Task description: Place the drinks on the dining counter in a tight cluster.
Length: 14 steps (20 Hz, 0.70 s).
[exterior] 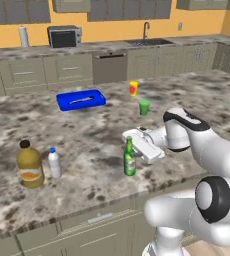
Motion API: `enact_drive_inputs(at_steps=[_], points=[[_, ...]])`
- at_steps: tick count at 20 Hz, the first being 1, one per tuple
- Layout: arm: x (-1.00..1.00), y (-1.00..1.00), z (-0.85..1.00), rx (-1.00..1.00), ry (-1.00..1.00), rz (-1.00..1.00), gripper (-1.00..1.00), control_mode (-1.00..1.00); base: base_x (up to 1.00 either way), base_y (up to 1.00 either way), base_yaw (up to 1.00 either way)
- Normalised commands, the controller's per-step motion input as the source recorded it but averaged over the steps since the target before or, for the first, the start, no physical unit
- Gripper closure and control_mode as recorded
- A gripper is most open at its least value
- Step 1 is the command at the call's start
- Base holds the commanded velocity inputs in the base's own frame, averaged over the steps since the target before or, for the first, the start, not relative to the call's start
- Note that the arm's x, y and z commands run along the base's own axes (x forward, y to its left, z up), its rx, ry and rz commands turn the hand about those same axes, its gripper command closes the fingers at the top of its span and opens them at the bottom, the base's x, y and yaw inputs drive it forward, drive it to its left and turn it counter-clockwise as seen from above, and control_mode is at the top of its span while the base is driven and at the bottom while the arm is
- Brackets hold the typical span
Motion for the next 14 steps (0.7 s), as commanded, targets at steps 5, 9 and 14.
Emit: enact_drive_inputs(at_steps=[5,9,14], points=[[0.0,0.0,0.0,0.0,0.0,0.0,1.0,1.0,0.33,0.32,0.18],[0.0,0.0,0.0,0.0,0.0,0.0,1.0,1.0,0.3,0.13,0.1],[0.0,0.0,0.0,0.0,0.0,0.0,1.0,1.0,0.0,0.0,0.0]])
